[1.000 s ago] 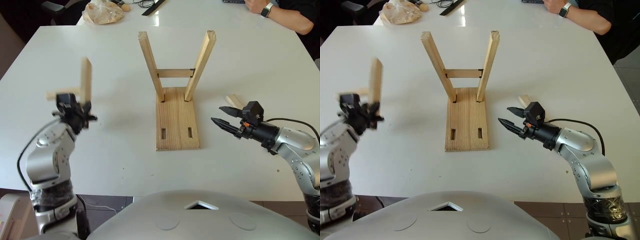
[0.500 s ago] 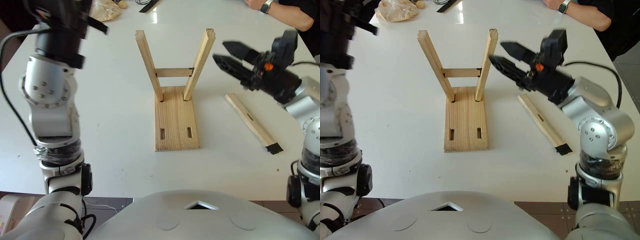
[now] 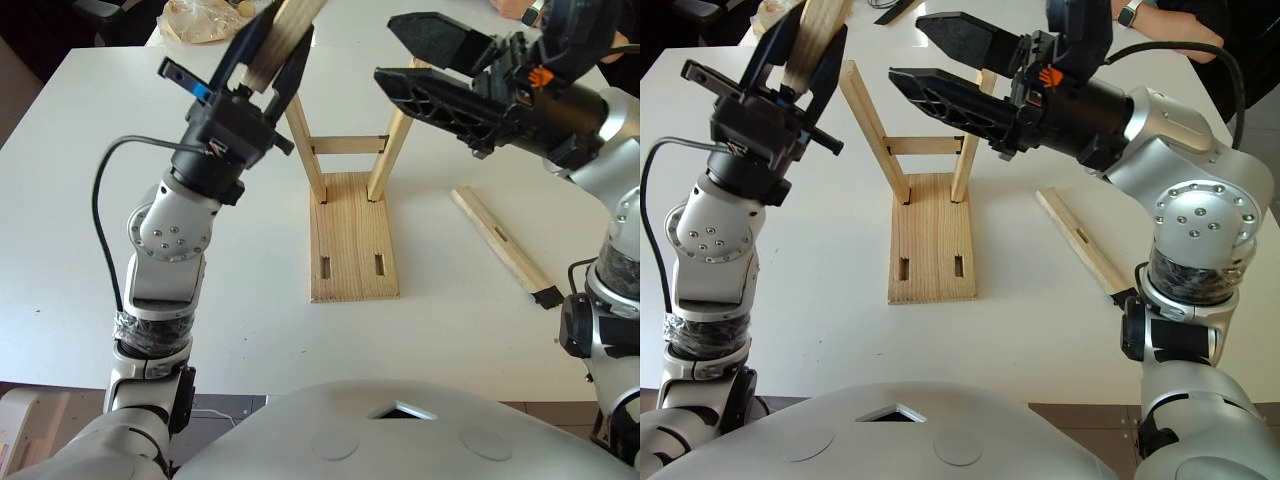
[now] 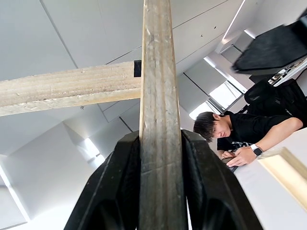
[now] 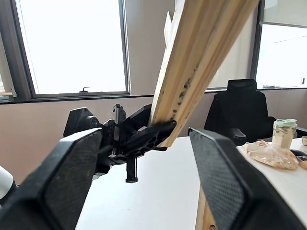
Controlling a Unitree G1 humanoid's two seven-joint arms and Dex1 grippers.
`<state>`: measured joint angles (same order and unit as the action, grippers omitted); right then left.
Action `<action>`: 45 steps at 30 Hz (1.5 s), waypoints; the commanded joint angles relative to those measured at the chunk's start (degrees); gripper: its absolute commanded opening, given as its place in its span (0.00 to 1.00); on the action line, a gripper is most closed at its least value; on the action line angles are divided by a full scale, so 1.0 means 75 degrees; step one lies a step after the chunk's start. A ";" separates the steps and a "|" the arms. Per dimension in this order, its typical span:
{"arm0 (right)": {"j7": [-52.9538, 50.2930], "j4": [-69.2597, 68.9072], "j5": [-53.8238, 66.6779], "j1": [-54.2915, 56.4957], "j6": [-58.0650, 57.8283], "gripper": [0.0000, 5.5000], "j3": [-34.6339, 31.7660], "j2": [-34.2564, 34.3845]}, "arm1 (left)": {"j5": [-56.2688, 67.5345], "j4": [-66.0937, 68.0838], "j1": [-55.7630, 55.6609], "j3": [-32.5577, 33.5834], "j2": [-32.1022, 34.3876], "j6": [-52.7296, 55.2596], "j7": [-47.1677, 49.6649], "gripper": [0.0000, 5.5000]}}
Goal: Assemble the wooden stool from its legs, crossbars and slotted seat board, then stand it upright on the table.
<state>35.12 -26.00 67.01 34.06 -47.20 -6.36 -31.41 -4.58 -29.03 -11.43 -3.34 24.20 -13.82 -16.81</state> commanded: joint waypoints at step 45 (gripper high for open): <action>0.0941 0.0937 -0.0710 0.0924 -0.0022 0.37 0.0000 -0.0153 | -0.0877 0.0511 0.2182 0.0235 0.0484 -0.1820 -0.0334 0.53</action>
<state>41.58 -19.59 62.43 38.37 -47.71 -4.54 -30.87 -11.19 -25.44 0.78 -3.44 26.51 -27.02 -18.82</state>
